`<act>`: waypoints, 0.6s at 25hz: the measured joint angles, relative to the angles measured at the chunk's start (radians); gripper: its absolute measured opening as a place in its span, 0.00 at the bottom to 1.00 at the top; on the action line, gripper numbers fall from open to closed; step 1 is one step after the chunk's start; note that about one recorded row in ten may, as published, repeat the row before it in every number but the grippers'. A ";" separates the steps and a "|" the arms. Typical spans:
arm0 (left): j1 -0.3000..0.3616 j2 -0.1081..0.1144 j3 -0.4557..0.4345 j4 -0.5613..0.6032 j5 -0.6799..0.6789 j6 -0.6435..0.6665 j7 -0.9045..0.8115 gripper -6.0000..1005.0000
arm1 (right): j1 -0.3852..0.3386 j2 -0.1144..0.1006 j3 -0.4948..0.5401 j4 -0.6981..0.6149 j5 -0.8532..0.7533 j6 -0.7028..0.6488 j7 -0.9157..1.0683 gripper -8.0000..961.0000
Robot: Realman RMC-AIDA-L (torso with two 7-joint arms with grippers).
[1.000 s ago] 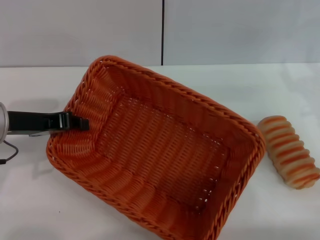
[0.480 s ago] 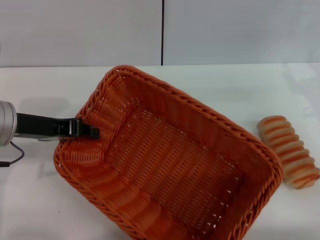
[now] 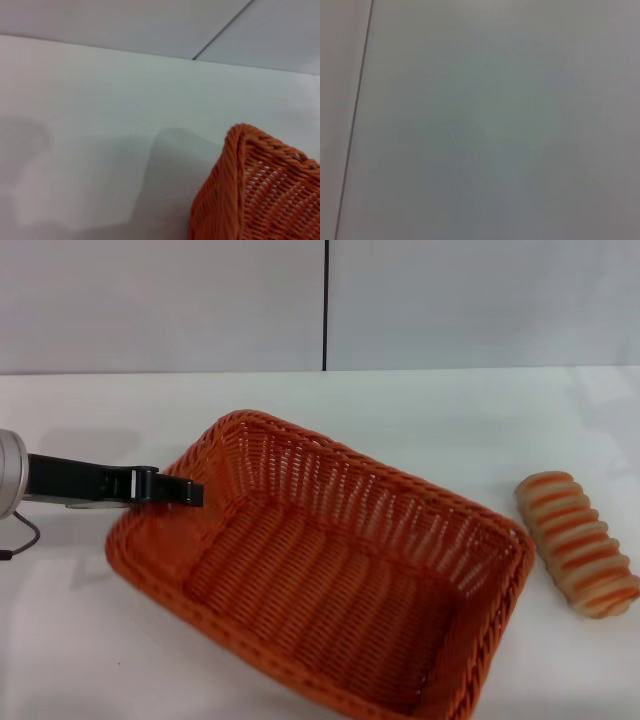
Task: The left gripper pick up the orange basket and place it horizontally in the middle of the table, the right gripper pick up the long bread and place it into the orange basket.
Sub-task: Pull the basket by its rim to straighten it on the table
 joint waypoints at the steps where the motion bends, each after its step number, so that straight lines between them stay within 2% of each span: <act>1: 0.000 0.000 0.000 0.000 0.000 0.000 0.000 0.36 | 0.000 0.000 0.000 0.000 0.000 0.000 0.000 0.67; 6: -0.023 -0.003 0.000 0.005 0.041 0.004 -0.001 0.55 | -0.010 0.000 0.000 0.000 0.000 -0.013 0.000 0.67; 15: -0.031 -0.003 -0.003 0.029 0.157 0.008 -0.002 0.57 | -0.025 -0.001 0.000 -0.004 0.000 -0.026 0.000 0.67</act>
